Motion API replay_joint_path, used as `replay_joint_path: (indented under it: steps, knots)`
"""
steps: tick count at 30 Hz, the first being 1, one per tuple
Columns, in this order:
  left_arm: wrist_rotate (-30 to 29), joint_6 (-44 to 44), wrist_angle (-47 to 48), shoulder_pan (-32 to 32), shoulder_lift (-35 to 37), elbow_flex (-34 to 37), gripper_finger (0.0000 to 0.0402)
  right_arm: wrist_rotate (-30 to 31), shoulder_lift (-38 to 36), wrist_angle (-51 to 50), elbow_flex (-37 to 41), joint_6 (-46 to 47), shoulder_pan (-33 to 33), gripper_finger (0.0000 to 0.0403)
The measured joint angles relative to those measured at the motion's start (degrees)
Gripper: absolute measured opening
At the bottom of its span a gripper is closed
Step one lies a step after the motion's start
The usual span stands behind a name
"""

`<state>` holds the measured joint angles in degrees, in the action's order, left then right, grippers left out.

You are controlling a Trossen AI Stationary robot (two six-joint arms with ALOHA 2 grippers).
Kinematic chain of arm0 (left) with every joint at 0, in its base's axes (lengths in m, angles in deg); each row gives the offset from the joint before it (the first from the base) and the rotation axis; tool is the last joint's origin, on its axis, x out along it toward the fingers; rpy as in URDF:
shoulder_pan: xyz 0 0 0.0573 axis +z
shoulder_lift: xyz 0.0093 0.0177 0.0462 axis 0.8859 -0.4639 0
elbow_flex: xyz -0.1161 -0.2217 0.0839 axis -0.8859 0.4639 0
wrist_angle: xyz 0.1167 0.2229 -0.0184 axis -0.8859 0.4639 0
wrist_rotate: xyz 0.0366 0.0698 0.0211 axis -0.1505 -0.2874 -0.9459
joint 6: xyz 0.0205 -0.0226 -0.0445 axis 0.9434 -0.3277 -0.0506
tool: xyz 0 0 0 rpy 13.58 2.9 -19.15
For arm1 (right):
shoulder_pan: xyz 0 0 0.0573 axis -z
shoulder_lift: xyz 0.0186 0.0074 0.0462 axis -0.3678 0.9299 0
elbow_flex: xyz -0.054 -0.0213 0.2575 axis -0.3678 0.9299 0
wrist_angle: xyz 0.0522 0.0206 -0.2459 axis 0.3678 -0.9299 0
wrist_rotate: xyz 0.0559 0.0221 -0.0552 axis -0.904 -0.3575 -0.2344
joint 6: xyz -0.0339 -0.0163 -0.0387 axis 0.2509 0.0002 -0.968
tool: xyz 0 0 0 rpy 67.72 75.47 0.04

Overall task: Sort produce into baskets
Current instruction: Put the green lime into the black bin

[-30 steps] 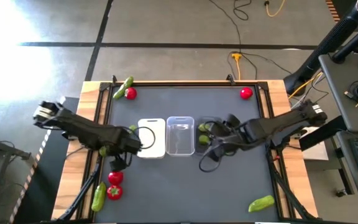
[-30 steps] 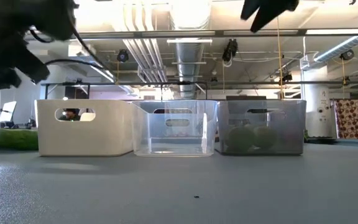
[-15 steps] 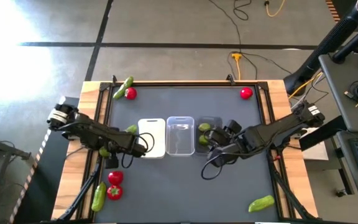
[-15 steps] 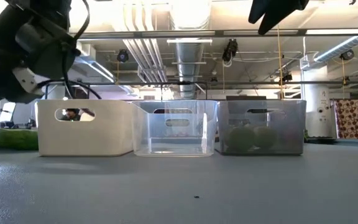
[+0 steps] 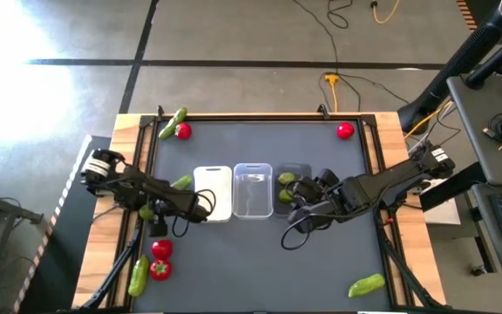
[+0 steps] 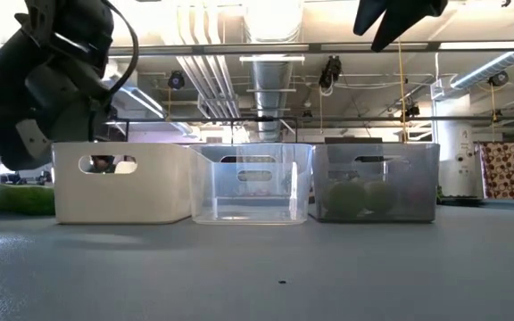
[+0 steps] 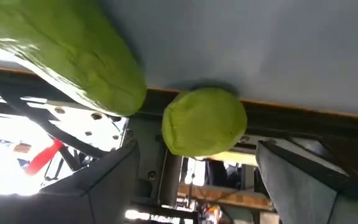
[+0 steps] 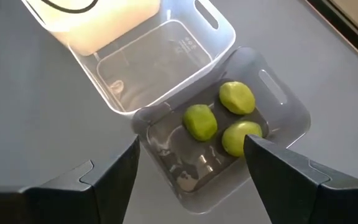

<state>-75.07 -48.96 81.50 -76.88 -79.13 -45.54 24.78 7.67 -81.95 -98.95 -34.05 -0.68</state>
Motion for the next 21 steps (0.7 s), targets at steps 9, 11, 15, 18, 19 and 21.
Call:
replay_joint_path:
  steps: [9, 11, 15, 18, 19, 21]
  knots:
    - [9.4, 0.8, -5.3, 0.0, -2.7, -0.7, 0.0276, -0.5, 0.0, 0.0, 0.0, 0.9, 0.0, 0.0276]
    - [8.9, 0.1, -5.4, 0.0, -3.0, -0.6, 0.0270, -0.5, 0.0, 0.0, 0.0, 0.9, 0.0, 0.0274]
    - [8.3, -1.1, -4.6, 0.0, -2.3, -0.9, 0.0263, -0.5, 0.0, -0.1, 0.0, 0.1, 0.0, 0.0274]
    - [8.3, -2.6, -2.7, -0.1, -0.2, -1.9, 0.0263, -0.5, 0.0, -0.2, 0.0, -0.1, 0.0, 0.0274]
    - [8.3, -3.2, -2.0, -0.2, 0.8, -2.2, 0.0262, -0.5, 0.0, -0.3, 0.0, -0.1, 0.0, 0.0274]
    - [9.1, -4.7, -0.9, -0.2, 2.9, -2.3, 0.0262, -1.1, 0.0, -0.7, 0.0, -0.1, 0.0, 0.0274]
